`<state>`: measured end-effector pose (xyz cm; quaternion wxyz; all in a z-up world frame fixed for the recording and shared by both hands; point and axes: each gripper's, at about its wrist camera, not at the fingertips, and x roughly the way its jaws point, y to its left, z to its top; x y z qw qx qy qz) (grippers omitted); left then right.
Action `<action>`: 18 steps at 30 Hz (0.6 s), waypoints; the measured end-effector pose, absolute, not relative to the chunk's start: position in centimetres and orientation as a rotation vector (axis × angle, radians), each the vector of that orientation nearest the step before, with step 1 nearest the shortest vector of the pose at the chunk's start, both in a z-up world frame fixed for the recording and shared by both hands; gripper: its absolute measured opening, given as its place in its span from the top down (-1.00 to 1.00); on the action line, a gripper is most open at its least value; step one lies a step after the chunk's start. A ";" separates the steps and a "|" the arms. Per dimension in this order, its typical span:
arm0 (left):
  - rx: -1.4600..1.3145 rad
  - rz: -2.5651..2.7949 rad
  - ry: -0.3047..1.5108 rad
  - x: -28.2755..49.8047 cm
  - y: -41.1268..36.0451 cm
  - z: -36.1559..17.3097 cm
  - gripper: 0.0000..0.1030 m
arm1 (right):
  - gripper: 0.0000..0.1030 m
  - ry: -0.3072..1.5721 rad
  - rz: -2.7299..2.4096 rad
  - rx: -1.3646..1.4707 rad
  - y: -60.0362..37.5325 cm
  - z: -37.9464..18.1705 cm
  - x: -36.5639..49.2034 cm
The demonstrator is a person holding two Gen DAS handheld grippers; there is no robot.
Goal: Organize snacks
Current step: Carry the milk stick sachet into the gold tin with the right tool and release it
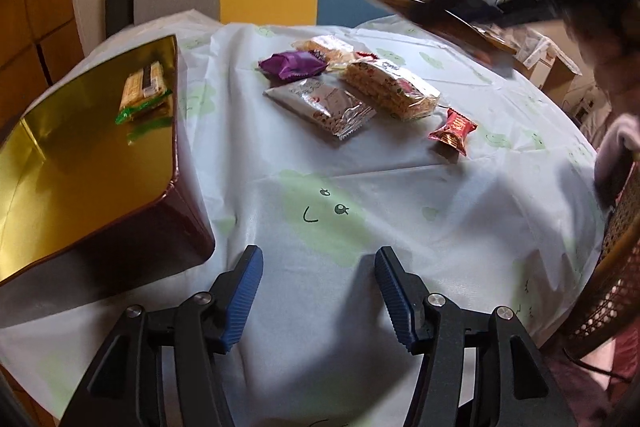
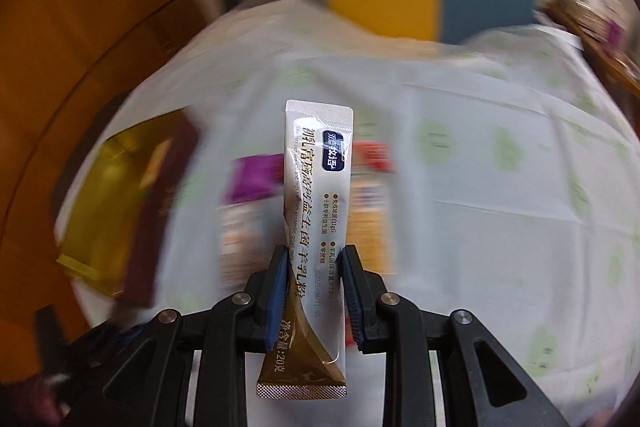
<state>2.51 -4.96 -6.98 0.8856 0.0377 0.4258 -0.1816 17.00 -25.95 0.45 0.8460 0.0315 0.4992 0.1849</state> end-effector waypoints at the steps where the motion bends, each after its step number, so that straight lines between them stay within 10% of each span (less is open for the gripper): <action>1: 0.076 -0.383 0.874 2.4 -4.8 -7.0 -0.16 | 0.48 1.067 0.447 0.058 -24.2 0.9 16.9; 18: 0.060 -0.411 0.821 1.9 -4.4 -7.4 -0.17 | 0.32 1.251 0.818 0.036 -7.0 0.3 19.3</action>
